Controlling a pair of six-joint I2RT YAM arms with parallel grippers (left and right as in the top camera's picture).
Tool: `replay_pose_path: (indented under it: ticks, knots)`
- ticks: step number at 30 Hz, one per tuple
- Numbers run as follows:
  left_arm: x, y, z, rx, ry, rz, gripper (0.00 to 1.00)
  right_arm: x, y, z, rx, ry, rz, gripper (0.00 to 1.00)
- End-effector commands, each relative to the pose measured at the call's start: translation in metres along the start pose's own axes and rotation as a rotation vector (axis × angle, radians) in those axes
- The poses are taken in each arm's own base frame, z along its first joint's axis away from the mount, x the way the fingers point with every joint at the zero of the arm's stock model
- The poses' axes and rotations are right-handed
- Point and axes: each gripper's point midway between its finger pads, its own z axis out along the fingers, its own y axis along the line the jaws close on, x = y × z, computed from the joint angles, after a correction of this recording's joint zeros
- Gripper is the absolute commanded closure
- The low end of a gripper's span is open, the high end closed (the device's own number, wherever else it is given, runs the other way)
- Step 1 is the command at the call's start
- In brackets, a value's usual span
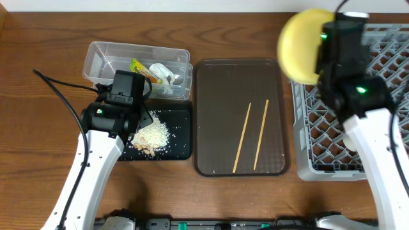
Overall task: Sort waste into correct bins and load items into the dishwasher rack
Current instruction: 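Carry the yellow plate with the right gripper and stand it in the rack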
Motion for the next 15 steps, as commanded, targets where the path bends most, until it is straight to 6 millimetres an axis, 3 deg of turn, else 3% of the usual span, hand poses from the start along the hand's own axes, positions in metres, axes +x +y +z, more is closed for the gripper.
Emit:
replay_pose_path:
  ticks: [1,3,7,10,15]
  knots:
    - [0.000,0.002,0.002,-0.011,0.003,-0.011,0.34,-0.002,-0.065,-0.012,0.266,0.013,-0.148,0.99]
    - [0.000,0.002,0.002,-0.011,0.003,-0.011,0.34,0.009,-0.082,-0.012,0.322,0.064,-0.183,0.99]
    - [0.000,0.002,0.002,-0.011,0.003,-0.011,0.34,0.038,-0.091,-0.001,0.350,0.186,-0.246,0.99]
    - [0.000,0.002,0.002,-0.011,0.003,-0.011,0.34,0.059,-0.090,0.009,0.362,0.260,-0.274,0.99]
    - [0.000,0.002,0.002,-0.011,0.003,-0.011,0.34,0.092,-0.071,0.031,0.345,0.334,-0.281,0.99]
